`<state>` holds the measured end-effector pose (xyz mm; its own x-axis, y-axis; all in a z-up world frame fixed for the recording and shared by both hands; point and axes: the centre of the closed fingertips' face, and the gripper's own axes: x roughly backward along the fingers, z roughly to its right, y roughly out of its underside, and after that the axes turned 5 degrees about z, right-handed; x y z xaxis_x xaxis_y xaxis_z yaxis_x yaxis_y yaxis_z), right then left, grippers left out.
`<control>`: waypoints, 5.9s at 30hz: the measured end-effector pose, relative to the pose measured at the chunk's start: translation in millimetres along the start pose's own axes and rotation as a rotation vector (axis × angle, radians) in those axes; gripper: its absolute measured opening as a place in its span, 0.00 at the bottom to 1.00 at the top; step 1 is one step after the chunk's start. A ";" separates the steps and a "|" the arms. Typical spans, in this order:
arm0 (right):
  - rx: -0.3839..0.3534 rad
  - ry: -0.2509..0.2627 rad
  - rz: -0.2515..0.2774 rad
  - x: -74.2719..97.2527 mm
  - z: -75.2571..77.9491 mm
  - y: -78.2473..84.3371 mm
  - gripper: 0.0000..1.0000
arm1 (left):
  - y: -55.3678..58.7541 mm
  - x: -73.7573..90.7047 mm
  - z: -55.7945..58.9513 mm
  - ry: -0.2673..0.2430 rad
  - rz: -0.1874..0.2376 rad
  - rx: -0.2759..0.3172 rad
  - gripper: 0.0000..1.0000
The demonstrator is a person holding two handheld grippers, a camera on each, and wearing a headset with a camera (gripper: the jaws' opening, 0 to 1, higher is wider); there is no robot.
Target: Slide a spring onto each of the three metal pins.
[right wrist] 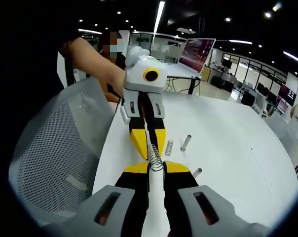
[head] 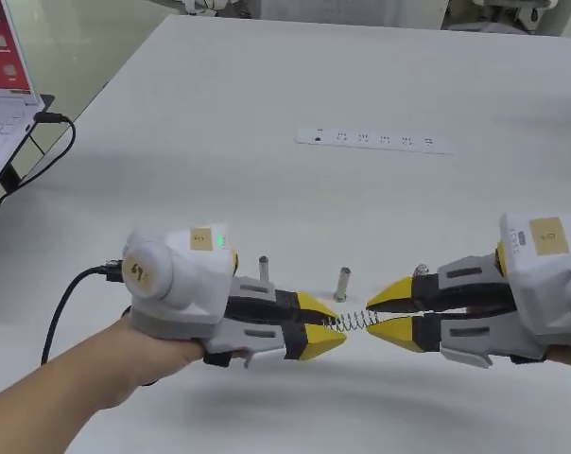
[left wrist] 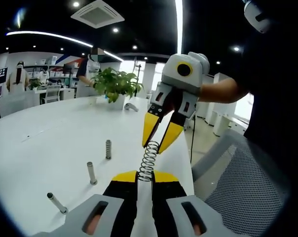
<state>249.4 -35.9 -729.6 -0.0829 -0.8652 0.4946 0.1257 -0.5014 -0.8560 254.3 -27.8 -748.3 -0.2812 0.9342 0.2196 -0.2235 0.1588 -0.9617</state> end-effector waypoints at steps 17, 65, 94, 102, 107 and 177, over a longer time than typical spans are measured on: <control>0.037 -0.020 0.068 -5.9 -6.7 -29.5 0.07 | 3.4 -3.0 7.6 0.020 -0.019 -0.014 0.02; -0.011 0.038 0.174 -11.1 -3.0 -47.6 0.08 | -5.4 -5.7 13.0 0.022 0.001 -0.037 0.01; 0.107 0.028 0.126 -10.6 -2.1 -52.5 0.06 | -11.3 -3.6 10.3 -0.003 0.015 -0.010 0.04; 0.119 0.023 0.119 -11.2 -4.2 -53.9 0.06 | -11.6 -3.1 7.1 -0.015 0.009 -0.001 0.12; 0.128 0.024 0.111 -11.2 -3.7 -52.5 0.06 | -11.1 -2.4 5.5 -0.025 0.007 -0.006 0.17; 0.095 0.197 0.031 -5.8 68.3 -23.1 0.07 | 51.0 122.3 -59.4 -0.412 -0.109 0.046 0.98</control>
<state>314.5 -19.9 -702.5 -0.2676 -0.8664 0.4217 0.2233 -0.4814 -0.8476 263.9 113.5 -780.2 -0.6010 0.7055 0.3755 -0.3110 0.2263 -0.9231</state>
